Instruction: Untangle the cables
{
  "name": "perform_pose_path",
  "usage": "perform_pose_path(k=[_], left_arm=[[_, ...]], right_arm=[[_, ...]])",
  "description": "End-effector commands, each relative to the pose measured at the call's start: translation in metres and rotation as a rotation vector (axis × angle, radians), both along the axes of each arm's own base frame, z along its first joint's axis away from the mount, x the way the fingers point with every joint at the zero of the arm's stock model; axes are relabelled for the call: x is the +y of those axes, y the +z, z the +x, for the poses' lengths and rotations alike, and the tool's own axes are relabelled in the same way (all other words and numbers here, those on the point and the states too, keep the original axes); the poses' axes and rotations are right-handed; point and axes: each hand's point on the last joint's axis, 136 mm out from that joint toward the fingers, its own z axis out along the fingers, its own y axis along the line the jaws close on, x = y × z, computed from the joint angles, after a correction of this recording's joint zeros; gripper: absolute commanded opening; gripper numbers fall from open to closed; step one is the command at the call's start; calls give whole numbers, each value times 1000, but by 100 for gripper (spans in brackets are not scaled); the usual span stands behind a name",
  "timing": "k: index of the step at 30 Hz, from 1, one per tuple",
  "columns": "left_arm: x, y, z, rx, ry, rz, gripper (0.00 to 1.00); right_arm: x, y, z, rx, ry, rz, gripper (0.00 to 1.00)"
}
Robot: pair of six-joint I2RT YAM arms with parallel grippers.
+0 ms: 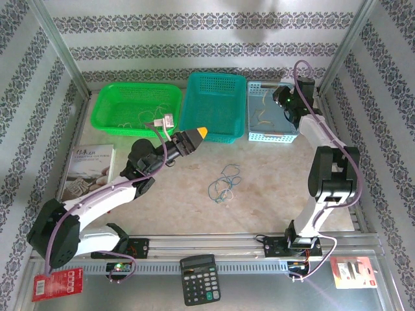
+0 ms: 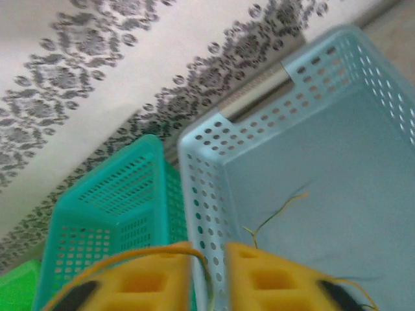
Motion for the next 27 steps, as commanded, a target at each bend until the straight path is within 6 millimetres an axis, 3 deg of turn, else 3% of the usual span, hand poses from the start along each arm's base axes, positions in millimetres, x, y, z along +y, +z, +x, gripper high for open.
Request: perform_pose_path(k=[1,3,8,16,22,27], left_arm=[[6,-2,-3,-15,21,44,100],[8,-2,-5,-14,24,52,100],[12,-6,-8,-7,37,68,100],[14,-21,-4,19,57,108,100],[16,-41,-1,52,82,161,100],[22,-70,3,124,117,212,100]], right_arm=[[-7,-10,6,47,11,-7,48],[-7,-10,8,59,19,-9,55],[-5,5,5,37,26,-4,56],[24,30,-25,-25,83,18,56],[68,35,-70,-44,174,16,56],[118,24,-130,-36,289,6,56]])
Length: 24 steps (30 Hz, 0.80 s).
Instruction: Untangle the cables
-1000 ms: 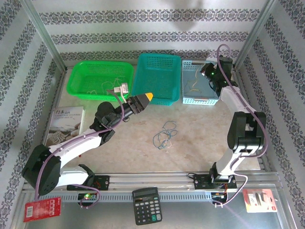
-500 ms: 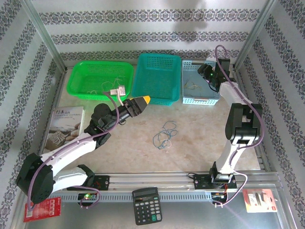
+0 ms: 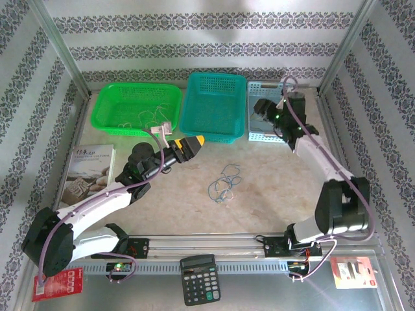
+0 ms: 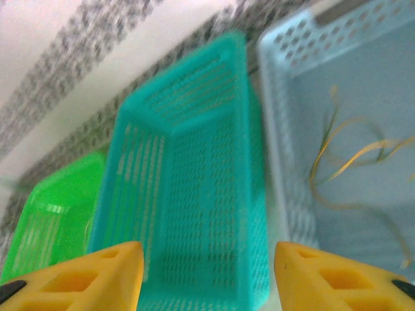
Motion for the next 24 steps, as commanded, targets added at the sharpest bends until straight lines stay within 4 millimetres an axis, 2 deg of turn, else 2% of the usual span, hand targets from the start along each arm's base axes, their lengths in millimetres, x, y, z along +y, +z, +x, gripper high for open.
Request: perform_pose_path(k=[1,3,6,9,12,15,18,24], left_arm=[[8,-31,6,66,50,76,100],[14,-48,8,119,85,107,100],[26,-71,9,184,151,152,100],[39,-84,9,223,210,184,100],[51,-93,9,254,265,212,100],[61,-99,9,274,306,228,100],[65,-101,9,283,322,222,100],[65,-102,9,293,319,218,100]], right_arm=[[31,-10,-38,0,77,-11,56],[53,-21,-66,18,147,-36,55],[87,-50,-112,69,267,-104,53],[109,-77,-151,127,369,-174,50],[124,-102,-181,184,451,-257,46],[133,-119,-200,224,509,-338,41],[139,-136,-208,261,544,-385,38],[142,-161,-208,320,557,-439,34]])
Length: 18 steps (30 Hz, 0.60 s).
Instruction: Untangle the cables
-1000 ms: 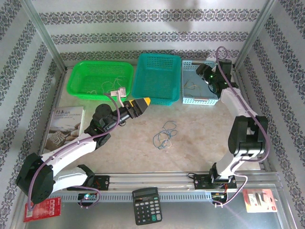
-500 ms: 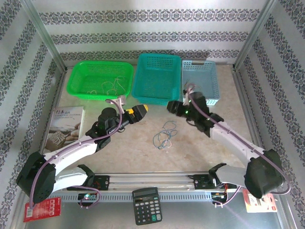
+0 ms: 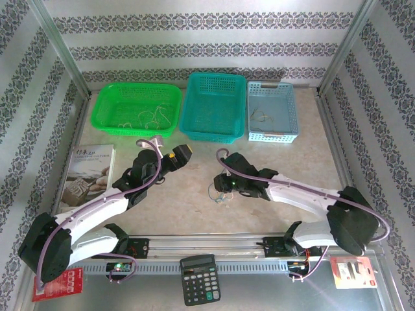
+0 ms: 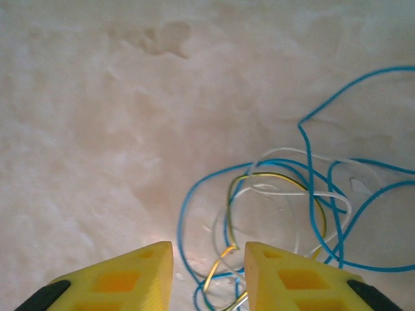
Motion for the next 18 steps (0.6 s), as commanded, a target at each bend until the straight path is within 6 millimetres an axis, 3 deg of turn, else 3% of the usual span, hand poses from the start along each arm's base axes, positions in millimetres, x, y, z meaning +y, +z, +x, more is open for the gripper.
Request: perform_pose_path(k=[1,12,15,18], left_arm=[[9,-8,0,29,34,9,100],[8,-8,3,30,29,2,100],[7,-9,3,34,27,-4,100],[6,-11,4,38,22,-8,100]], right_arm=[[-4,-11,3,-6,4,-64,34],[5,-31,14,16,9,-105,29],[9,-28,19,9,9,-95,22],[13,-25,23,12,9,-75,9]])
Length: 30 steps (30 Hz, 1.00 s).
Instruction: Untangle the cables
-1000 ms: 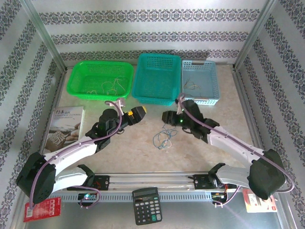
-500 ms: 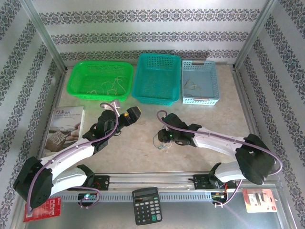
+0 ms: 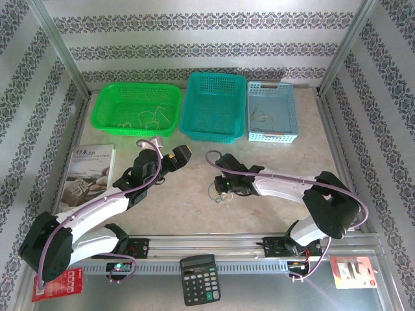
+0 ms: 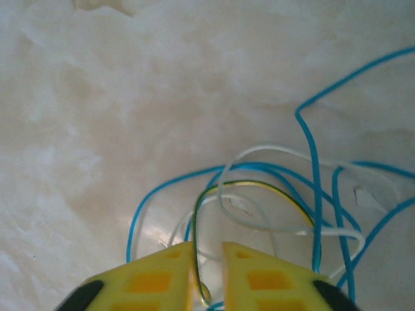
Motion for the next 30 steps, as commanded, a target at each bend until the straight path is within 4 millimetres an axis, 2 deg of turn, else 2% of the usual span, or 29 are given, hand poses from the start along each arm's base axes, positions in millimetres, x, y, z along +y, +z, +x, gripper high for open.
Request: perform_pose_path(k=[1,2,5,14,18,25,30], left_arm=[[3,-2,3,7,11,-23,100],[3,-2,3,9,9,-23,100],[3,-2,3,5,8,-23,100],[0,-5,2,10,-11,-28,100],[-9,-3,2,6,-57,-49,100],[-33,2,3,12,-164,-107,100],[-51,8,4,4,-250,-160,96]], right_arm=[[9,12,15,-40,2,30,4],[9,14,16,-39,2,35,0],[9,25,20,-50,-1,65,0],[16,87,26,-155,24,281,0],[10,109,32,-187,-5,406,0],[1,136,37,-254,-15,573,0],[-7,135,43,-256,-59,578,0]])
